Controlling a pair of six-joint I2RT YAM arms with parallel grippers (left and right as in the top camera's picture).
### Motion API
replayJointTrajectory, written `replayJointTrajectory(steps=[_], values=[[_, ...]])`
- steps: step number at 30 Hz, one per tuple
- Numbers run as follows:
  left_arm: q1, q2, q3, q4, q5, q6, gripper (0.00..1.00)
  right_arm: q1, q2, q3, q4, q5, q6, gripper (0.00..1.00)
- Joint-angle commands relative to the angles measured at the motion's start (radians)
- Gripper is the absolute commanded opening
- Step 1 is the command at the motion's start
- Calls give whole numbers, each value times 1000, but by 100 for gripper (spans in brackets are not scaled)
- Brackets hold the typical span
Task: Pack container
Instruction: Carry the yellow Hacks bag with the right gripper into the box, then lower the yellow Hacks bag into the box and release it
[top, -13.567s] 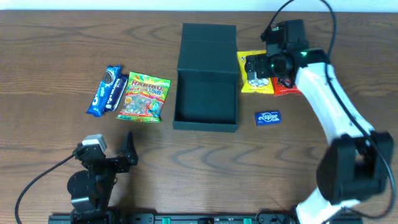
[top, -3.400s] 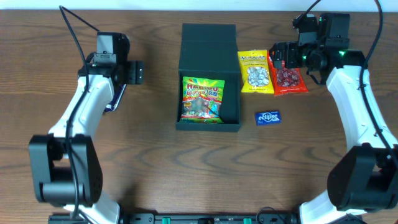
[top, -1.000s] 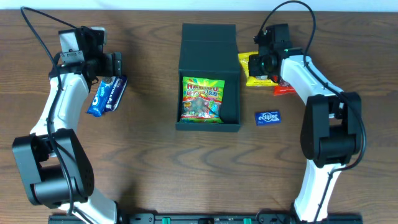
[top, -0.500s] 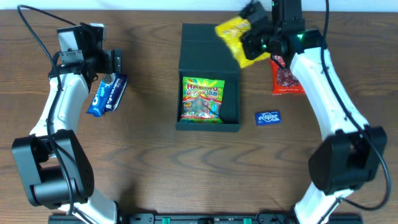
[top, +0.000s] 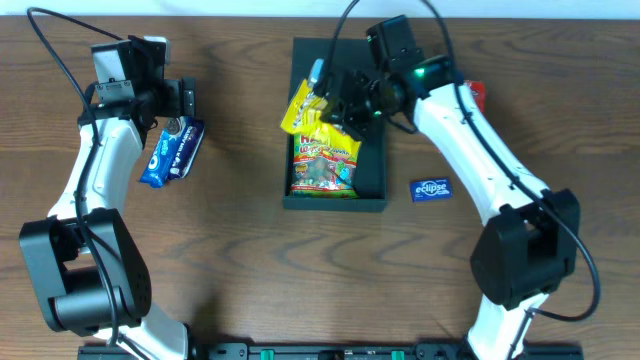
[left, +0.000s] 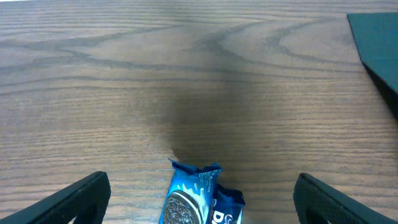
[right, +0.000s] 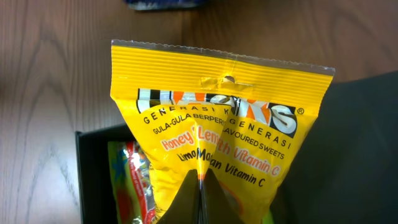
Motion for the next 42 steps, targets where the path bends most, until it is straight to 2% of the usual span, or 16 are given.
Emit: replayJointTrajectory(steps=[1,5,15,25,33,42], values=[[0,-32,25,3,7,-8,95,12,6,-2,-7,47,-31,1],[0,-32,25,3,7,-8,95,12,7,-4,-8,53,-58,1],[0,-32,25,0,7,-8,95,25,8,-71,8,42,-258,1],[0,-32,25,-3,6,-7,95,32,8,-194,203,6,-257,1],[0,-32,25,-4,7,-8,95,52,47,-222,260,9,-258,1],[0,-32,25,-8,6,-8,95,49,76,-222,277,132,-231,1]])
